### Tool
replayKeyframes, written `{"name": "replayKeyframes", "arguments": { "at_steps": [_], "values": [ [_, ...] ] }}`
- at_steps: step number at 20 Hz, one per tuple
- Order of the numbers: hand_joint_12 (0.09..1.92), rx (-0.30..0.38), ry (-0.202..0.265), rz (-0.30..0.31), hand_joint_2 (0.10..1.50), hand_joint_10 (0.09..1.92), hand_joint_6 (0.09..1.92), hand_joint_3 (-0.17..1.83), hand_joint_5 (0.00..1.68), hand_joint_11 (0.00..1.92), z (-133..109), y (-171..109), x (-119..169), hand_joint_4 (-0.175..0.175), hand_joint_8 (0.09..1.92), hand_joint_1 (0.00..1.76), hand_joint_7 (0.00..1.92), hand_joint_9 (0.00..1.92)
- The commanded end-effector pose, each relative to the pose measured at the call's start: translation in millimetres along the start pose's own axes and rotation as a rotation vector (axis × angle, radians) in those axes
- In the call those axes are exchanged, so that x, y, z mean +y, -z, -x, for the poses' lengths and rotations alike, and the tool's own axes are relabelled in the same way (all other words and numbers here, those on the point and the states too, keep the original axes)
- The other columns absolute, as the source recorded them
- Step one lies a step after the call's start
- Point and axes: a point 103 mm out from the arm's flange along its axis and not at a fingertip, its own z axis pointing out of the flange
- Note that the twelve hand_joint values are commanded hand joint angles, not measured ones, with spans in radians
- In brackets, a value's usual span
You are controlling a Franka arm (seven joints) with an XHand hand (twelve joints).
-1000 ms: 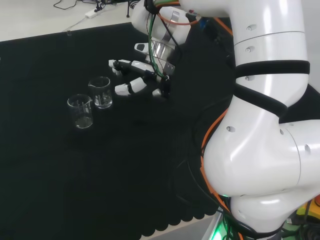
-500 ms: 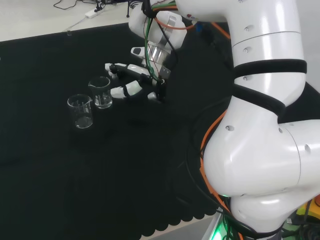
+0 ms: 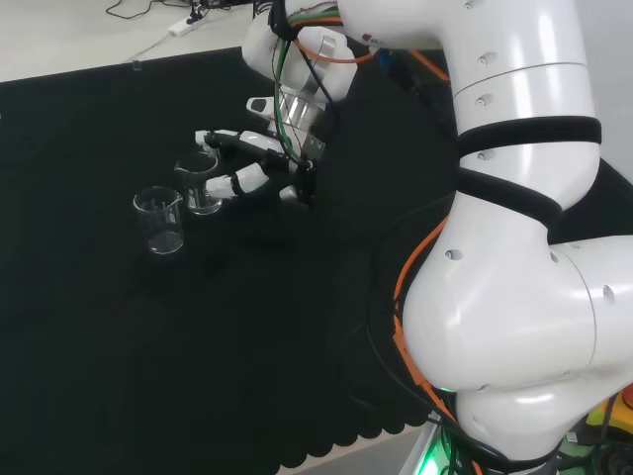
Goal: Pick up the beaker on the right.
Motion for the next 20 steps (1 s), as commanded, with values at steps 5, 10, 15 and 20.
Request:
{"name": "replayKeyframes", "arguments": {
  "at_steps": [5,10,15,20],
  "values": [
    [1.13,0.054,0.012,0.037,0.50,0.69,0.09,0.64,0.22,0.00,-5.9,-11.7,12.3,-0.042,0.56,0.78,0.10,0.22],
    [1.15,0.047,0.016,0.059,0.51,0.68,0.09,0.63,0.34,0.00,-11.7,-13.1,18.7,-0.050,0.58,0.79,0.14,0.24],
    [1.17,0.042,0.016,0.069,0.52,0.68,0.09,0.62,0.42,0.00,-14.0,-15.9,23.0,-0.058,0.58,0.82,0.16,0.26],
    [1.18,0.037,0.013,0.078,0.53,0.67,0.10,0.62,0.44,0.00,-13.7,-18.5,25.2,-0.059,0.58,0.84,0.17,0.28]
  ]
}}
